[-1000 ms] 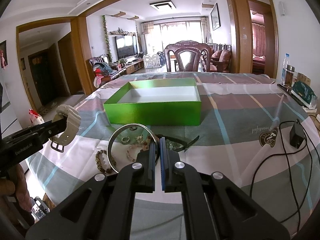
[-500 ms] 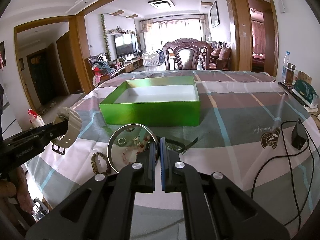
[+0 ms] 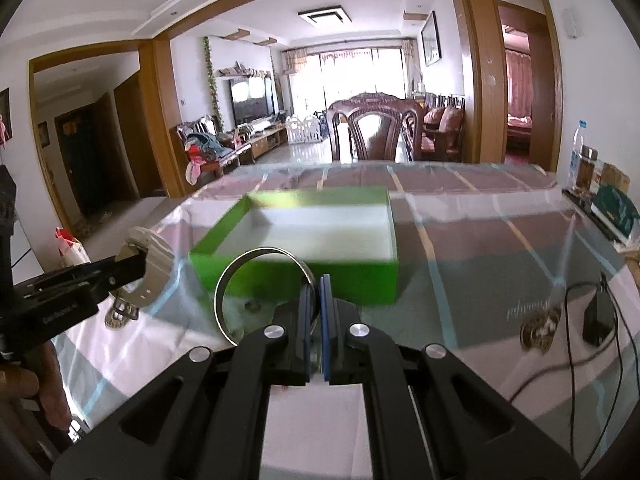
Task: Organize jewelry
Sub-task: 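Lower the watch into the green box and open the left tool while the right tool releases the bangle there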
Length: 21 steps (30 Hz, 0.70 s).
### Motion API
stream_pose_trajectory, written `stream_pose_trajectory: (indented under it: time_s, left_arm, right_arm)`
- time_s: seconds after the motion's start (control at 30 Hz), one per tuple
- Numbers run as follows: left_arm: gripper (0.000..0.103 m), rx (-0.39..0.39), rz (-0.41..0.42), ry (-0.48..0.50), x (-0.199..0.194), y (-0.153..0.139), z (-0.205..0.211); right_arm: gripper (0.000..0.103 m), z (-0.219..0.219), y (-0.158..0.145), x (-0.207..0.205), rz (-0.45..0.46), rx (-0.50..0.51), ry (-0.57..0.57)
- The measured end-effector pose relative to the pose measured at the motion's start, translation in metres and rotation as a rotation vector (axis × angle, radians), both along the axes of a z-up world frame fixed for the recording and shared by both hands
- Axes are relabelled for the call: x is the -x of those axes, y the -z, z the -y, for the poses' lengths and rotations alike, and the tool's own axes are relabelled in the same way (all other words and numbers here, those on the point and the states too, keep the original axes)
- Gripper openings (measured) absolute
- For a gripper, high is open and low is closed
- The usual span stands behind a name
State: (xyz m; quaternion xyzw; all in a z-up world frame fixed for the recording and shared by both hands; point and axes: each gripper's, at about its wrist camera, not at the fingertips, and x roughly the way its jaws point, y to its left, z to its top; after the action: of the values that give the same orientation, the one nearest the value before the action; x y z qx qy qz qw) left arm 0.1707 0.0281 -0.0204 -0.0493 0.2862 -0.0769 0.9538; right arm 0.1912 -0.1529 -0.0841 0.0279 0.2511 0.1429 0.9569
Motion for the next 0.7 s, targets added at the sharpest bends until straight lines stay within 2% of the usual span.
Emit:
stream_pose_trajectory:
  time_s: [0.2,0.33,0.5,0.53,0.7]
  left_arm:
    - [0.026,-0.037,-0.002,0.023,-0.057,-0.031,0.009]
    - [0.026,-0.058,-0.026,0.021,-0.106,-0.039,0.011]
    - [0.025,-0.028,-0.144,0.026,-0.189,-0.015,0.010]
    - [0.022,-0.035,-0.155,0.016,-0.199,-0.010,0.011]
    - [0.023,-0.054,-0.221,-0.043,-0.256,0.021,0.010]
  right_arm:
    - [0.004,0.001,-0.034,-0.051,0.036,0.021,-0.001]
    - [0.004,-0.002,-0.040,-0.099,0.028,0.040,0.001]
    - [0.004,-0.005,-0.014,-0.176,-0.079,0.024,0.011]
    - [0.004,-0.005,-0.008,-0.190,-0.106,0.014,0.008]
    - [0.005,-0.014,0.029,-0.246,-0.211,0.017,0.024]
